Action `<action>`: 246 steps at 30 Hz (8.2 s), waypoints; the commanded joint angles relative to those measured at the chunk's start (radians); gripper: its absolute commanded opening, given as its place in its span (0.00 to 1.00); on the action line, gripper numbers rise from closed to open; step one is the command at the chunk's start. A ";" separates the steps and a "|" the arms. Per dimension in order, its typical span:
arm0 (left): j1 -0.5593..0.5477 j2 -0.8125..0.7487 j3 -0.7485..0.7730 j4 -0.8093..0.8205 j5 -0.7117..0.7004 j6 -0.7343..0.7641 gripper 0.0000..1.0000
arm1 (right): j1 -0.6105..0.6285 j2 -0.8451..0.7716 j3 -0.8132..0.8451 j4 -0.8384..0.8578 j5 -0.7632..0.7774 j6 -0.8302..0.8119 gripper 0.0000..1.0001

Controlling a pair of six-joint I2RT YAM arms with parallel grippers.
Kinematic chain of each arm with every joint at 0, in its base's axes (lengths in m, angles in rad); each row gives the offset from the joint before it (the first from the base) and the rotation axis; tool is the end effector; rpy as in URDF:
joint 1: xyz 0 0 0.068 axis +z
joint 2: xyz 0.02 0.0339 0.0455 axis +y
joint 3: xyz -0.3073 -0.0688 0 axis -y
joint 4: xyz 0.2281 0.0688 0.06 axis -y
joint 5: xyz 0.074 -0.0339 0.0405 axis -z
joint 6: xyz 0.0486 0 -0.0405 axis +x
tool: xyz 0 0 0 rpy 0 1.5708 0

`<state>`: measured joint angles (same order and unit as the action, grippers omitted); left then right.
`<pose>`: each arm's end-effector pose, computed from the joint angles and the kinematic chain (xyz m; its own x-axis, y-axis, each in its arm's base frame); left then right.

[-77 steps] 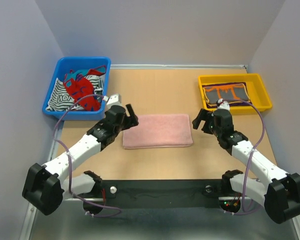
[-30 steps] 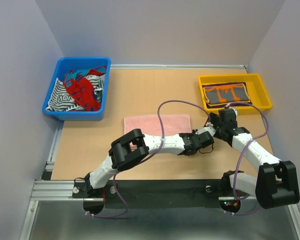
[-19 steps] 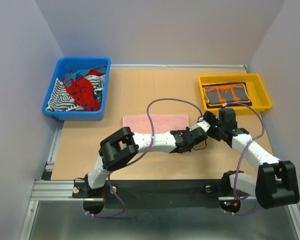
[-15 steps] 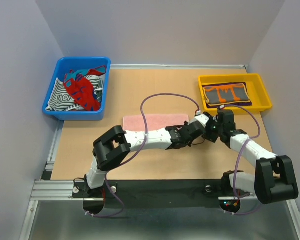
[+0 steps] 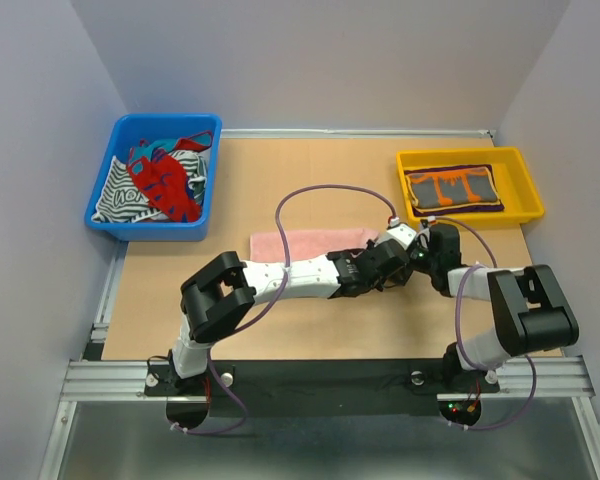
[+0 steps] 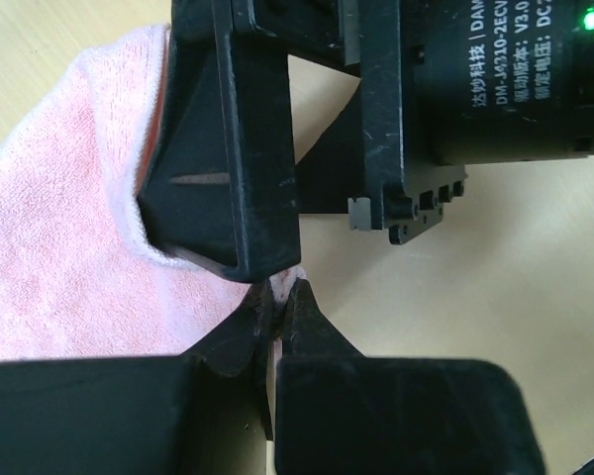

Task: Fold and stack the towels
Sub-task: Fold the towel, then neatly place the folded towel into the bin

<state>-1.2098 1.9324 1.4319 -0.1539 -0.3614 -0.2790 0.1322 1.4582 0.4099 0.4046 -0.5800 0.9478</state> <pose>0.1759 -0.4172 0.2714 -0.4204 0.3842 -0.8220 0.6868 0.7267 -0.0116 0.2374 0.0584 0.1823 -0.7896 0.5803 -0.1996 0.1653 0.5143 0.8415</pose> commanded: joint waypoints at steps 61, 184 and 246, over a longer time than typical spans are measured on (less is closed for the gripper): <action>0.006 -0.069 -0.048 -0.001 -0.017 -0.012 0.00 | 0.046 -0.213 0.263 -0.500 0.249 -0.218 0.89; 0.829 -0.612 -0.557 0.037 -0.100 0.093 0.99 | -0.352 0.562 1.590 -0.928 0.786 -1.594 0.01; 0.829 -0.586 -0.544 0.036 -0.031 0.089 0.98 | -0.362 0.786 1.439 -0.642 1.164 -1.502 0.50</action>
<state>-0.3843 1.3533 0.8757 -0.1459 -0.3916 -0.1917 -0.2226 2.2398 1.8347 -0.3218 0.5007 -0.5774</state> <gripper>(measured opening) 0.985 0.455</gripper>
